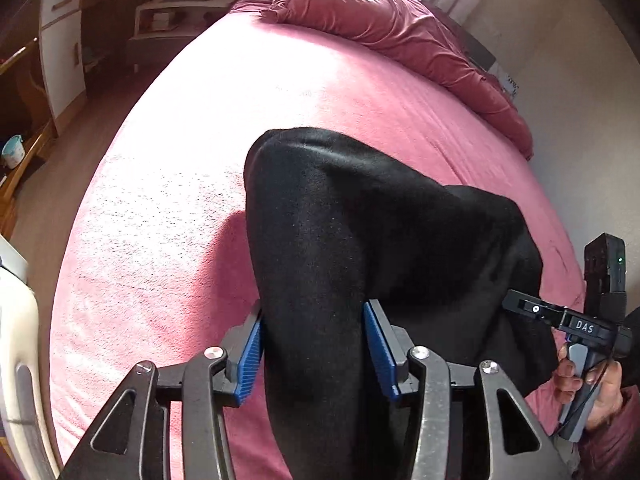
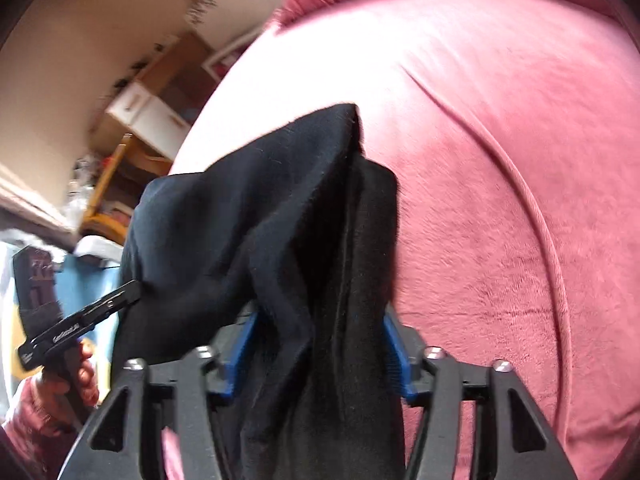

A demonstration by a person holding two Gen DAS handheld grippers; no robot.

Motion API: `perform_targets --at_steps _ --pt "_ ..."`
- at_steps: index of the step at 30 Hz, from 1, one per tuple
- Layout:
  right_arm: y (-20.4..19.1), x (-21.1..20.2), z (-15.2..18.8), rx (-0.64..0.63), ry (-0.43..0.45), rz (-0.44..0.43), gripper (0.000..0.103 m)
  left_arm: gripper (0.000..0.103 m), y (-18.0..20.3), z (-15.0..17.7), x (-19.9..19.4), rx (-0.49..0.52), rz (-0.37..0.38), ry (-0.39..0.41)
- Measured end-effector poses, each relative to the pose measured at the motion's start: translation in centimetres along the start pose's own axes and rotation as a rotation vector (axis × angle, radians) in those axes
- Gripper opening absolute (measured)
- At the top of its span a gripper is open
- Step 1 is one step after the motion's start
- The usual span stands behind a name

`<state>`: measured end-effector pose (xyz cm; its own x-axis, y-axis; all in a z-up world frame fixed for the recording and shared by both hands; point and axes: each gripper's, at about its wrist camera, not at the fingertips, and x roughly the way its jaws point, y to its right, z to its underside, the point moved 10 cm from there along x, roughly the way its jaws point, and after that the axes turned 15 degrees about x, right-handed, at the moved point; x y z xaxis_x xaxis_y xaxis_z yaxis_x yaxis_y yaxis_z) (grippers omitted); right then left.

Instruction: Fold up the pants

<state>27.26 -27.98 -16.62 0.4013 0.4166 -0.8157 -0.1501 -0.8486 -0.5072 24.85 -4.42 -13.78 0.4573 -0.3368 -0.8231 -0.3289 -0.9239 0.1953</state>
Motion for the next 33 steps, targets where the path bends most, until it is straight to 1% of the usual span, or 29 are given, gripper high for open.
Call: perform_targets --at_steps 1,3,5,6,7,8,10,11,12,13,14,15,16,17,18,19,22,25,28,30,31,33 --pt "-0.2 -0.2 0.1 -0.007 0.012 0.002 0.067 0.059 0.0 0.1 0.0 -0.012 -0.01 0.003" --pt "-0.4 -1.1 0.6 -0.028 0.036 0.028 0.068 0.059 0.1 0.1 -0.6 -0.024 -0.021 0.011" --pt "-1.1 -2.1 0.8 -0.052 0.09 0.077 0.068 0.06 0.3 0.3 -1.6 -0.01 -0.08 0.028" --pt "-1.2 -2.8 0.7 -0.064 0.126 0.116 0.068 0.061 0.5 0.7 -2.2 -0.001 -0.12 0.035" --pt "-1.6 -3.6 0.9 -0.067 0.155 0.133 0.068 0.061 0.6 0.8 -2.8 0.008 -0.171 0.04" --pt "-1.8 -4.3 0.9 -0.067 0.175 0.146 0.069 0.062 0.8 0.7 -3.3 0.012 -0.2 0.054" --pt "-2.6 -6.1 1.3 -0.093 0.254 0.216 0.07 0.062 1.9 0.2 -4.3 0.015 -0.245 0.083" --pt "-3.2 -7.1 1.4 -0.112 0.282 0.231 0.071 0.063 2.2 0.4 -5.1 0.011 -0.265 0.097" --pt "-3.9 -8.0 1.7 -0.127 0.311 0.242 0.072 0.063 2.5 0.4 -6.4 0.012 -0.27 0.122" --pt "-4.7 -9.2 2.2 -0.133 0.36 0.258 0.073 0.063 3.0 0.2 -7.4 0.02 -0.283 0.156" --pt "-4.5 -10.6 2.6 -0.138 0.399 0.26 0.074 0.063 3.3 0.2 -8.9 0.028 -0.308 0.19" --pt "-5.4 -11.7 3.1 -0.15 0.448 0.251 0.075 0.063 4.1 0.2 -10.2 0.044 -0.321 0.235" --pt "-6.3 -12.8 3.9 -0.166 0.5 0.243 0.076 0.064 4.6 0.1 -11.2 0.053 -0.319 0.269" --pt "-7.1 -13.4 3.9 -0.178 0.522 0.245 0.077 0.064 5.0 0.1 -11.9 0.058 -0.316 0.302" --pt "-7.7 -13.8 4.6 -0.196 0.54 0.249 0.077 0.064 5.7 0.3 -12.8 0.063 -0.315 0.329" --pt "-8.2 -14.1 5.4 -0.207 0.553 0.253 0.077 0.064 6.0 -0.3 -12.9 0.065 -0.315 0.34" --pt "-8.8 -14.3 6.9 -0.196 0.571 0.267 0.077 0.064 6.2 0.2 -13.5 0.058 -0.327 0.363" --pt "-8.3 -14.6 8.1 -0.171 0.591 0.27 0.077 0.064 6.7 1.2 -14.5 0.061 -0.327 0.366" --pt "-8.4 -15.1 9.1 -0.174 0.617 0.292 0.077 0.065 6.8 2.4 -14.7 0.064 -0.357 0.359" --pt "-8.6 -15.3 8.9 -0.186 0.619 0.341 0.077 0.065 6.5 2.9 -14.9 0.041 -0.367 0.356" --pt "-8.5 -15.6 9.0 -0.17 0.618 0.362 0.077 0.065 6.4 3.3 -15.3 0.033 -0.38 0.349" --pt "-8.8 -16.8 9.5 -0.134 0.644 0.357 0.077 0.065 5.9 3.7 -15.6 0.009 -0.424 0.337"
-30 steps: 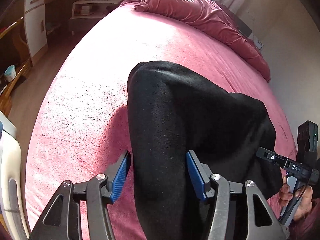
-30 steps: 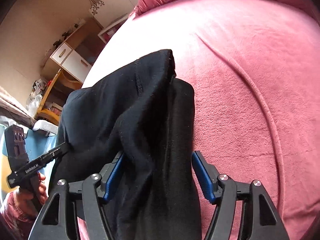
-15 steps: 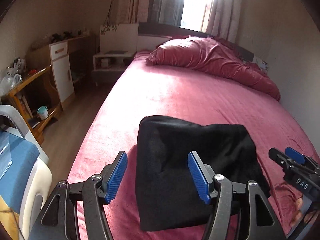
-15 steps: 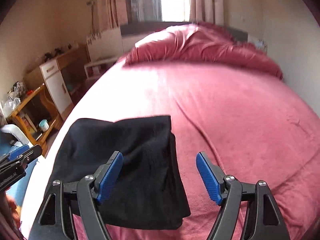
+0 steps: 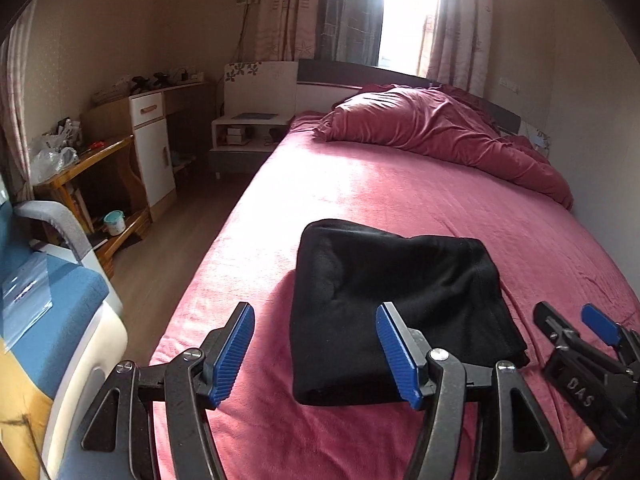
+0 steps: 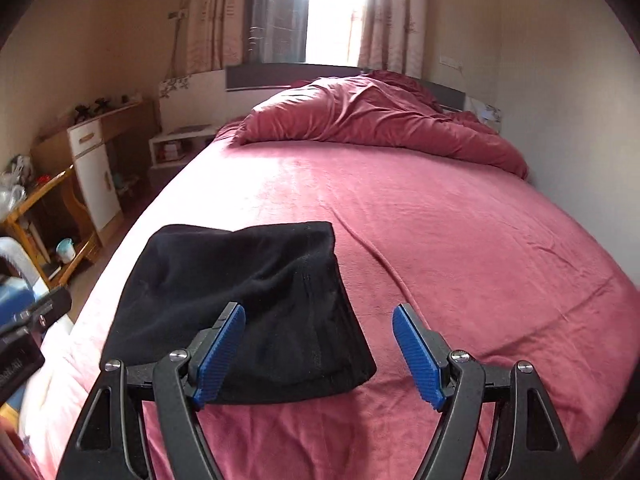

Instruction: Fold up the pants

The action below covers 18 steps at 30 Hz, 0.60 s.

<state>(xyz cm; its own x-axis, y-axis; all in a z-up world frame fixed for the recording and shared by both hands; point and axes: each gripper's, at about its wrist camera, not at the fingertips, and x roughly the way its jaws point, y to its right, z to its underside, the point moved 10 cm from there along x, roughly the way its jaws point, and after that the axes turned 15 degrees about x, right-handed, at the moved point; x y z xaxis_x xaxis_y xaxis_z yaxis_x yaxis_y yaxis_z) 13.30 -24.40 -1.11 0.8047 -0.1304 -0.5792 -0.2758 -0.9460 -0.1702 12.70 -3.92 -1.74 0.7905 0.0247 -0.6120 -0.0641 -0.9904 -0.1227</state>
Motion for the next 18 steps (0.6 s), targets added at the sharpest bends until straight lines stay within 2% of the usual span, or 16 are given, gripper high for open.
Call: perform_targets --at_steps 3,5,8,18 --pt "-1.1 -1.0 0.5 -0.019 0.018 0.003 0.077 0.065 0.2 0.2 -0.7 -0.039 0.018 0.014" --pt "-1.4 -0.9 1.3 -0.033 -0.005 -0.002 0.077 0.065 0.8 0.2 -1.0 -0.018 0.031 0.014" --pt "-1.4 -1.5 1.8 -0.027 0.007 -0.004 0.077 0.065 1.3 0.2 -1.5 0.003 0.035 0.032" --pt "-0.9 -3.7 0.2 -0.006 0.064 -0.014 0.077 0.065 0.9 -0.2 -3.5 -0.021 0.046 0.078"
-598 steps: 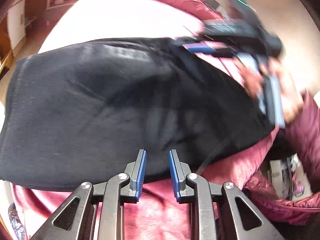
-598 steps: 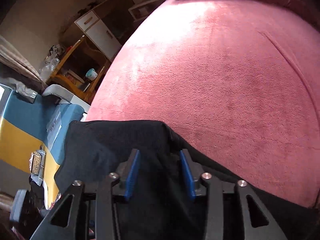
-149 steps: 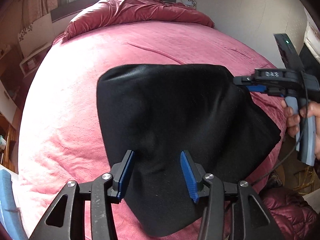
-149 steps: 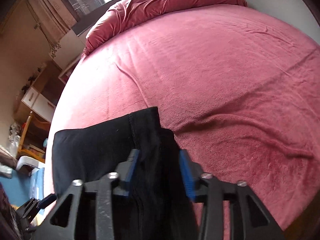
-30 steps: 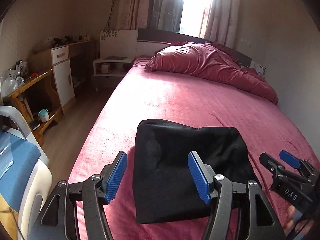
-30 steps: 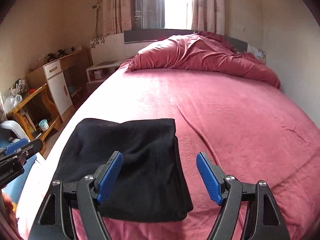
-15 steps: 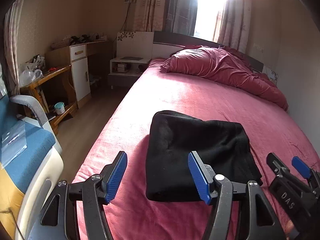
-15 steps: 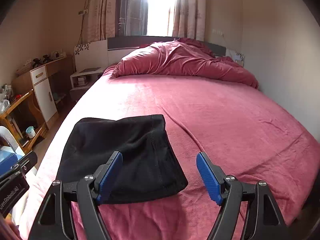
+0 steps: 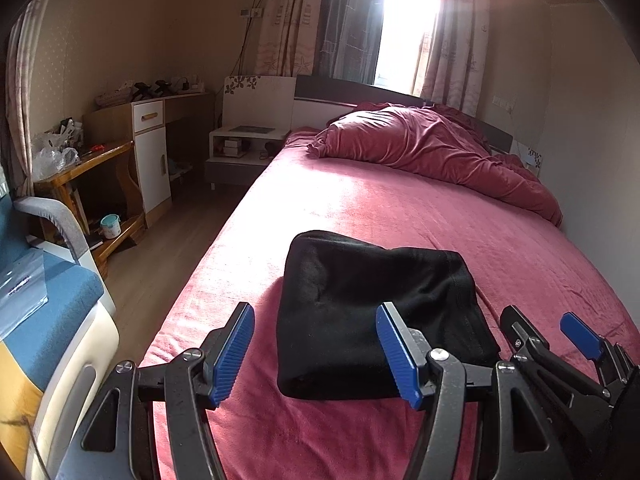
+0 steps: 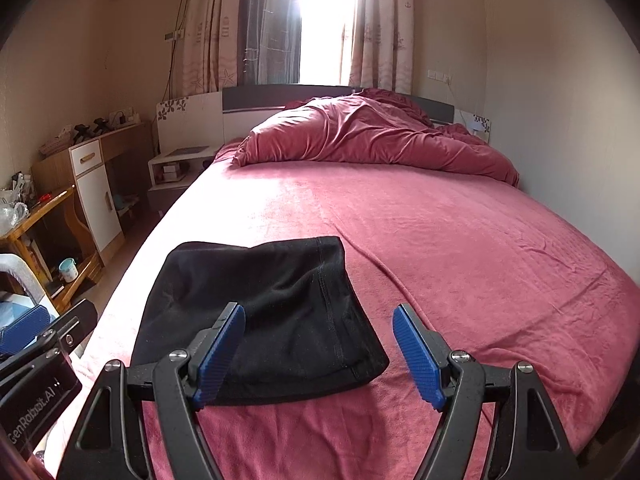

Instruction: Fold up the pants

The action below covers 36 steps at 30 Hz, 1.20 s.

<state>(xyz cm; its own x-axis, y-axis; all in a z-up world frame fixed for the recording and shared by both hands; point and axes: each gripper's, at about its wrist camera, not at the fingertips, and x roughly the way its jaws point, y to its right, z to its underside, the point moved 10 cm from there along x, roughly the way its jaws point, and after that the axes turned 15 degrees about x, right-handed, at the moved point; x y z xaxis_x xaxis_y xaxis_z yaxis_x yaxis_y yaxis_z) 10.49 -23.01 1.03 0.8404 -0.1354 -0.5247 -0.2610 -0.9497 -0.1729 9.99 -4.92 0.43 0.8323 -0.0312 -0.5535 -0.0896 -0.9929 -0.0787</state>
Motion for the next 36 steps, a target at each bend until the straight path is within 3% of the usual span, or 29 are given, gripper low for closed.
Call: perform_targets --at_steps 21,26,36 --pt "0.2 0.6 2.1 -0.02 -0.039 0.001 0.078 0.065 -0.1 0.8 -0.9 0.043 -0.035 -0.014" --pt "0.5 1.1 2.7 -0.017 -0.06 0.006 0.078 0.072 -0.3 1.4 -0.5 0.076 -0.096 -0.041" --pt "0.7 1.6 3.3 -0.03 -0.073 0.012 0.079 0.072 0.1 2.1 -0.1 0.079 -0.069 -0.059"
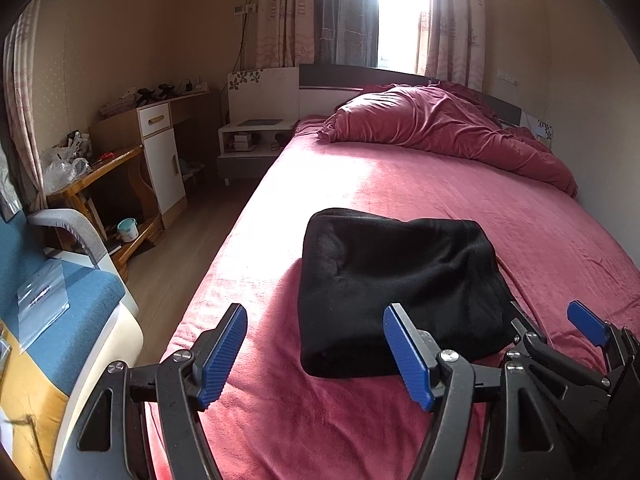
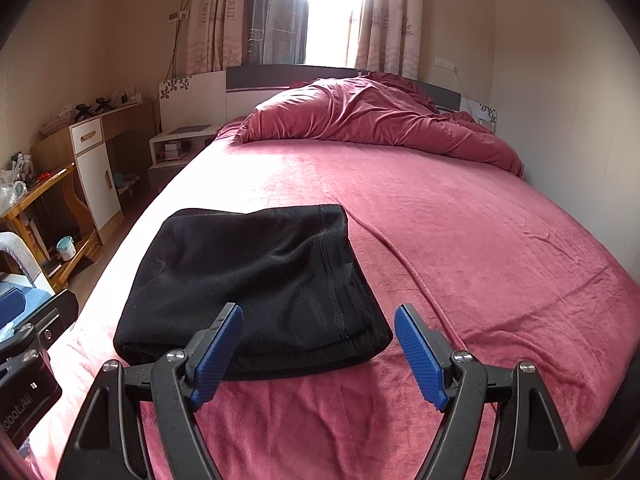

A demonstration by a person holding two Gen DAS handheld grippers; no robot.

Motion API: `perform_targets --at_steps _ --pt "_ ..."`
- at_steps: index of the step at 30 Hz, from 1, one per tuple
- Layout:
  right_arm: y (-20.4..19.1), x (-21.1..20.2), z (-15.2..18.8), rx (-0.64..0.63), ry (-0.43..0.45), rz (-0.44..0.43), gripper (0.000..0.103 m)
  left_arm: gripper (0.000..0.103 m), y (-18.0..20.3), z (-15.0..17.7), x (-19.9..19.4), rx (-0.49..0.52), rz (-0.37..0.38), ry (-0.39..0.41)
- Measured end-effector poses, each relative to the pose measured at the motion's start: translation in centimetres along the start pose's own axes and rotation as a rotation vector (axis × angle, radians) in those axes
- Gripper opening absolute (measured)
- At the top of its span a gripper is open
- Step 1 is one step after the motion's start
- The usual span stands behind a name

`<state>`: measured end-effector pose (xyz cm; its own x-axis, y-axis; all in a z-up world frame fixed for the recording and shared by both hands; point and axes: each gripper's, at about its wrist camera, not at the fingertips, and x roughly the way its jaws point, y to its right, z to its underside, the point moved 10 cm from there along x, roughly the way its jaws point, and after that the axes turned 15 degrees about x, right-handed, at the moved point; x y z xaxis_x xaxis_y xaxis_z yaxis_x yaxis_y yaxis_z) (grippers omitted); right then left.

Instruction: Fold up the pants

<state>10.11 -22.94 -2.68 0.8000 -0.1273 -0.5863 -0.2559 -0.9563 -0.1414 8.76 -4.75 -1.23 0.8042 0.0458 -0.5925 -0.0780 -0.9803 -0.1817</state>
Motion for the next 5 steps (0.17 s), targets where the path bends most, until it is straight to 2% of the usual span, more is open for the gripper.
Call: perform_targets --at_steps 5 --pt "0.32 0.43 0.55 -0.002 -0.014 0.004 0.079 0.069 0.2 -0.06 -0.18 0.01 0.022 0.022"
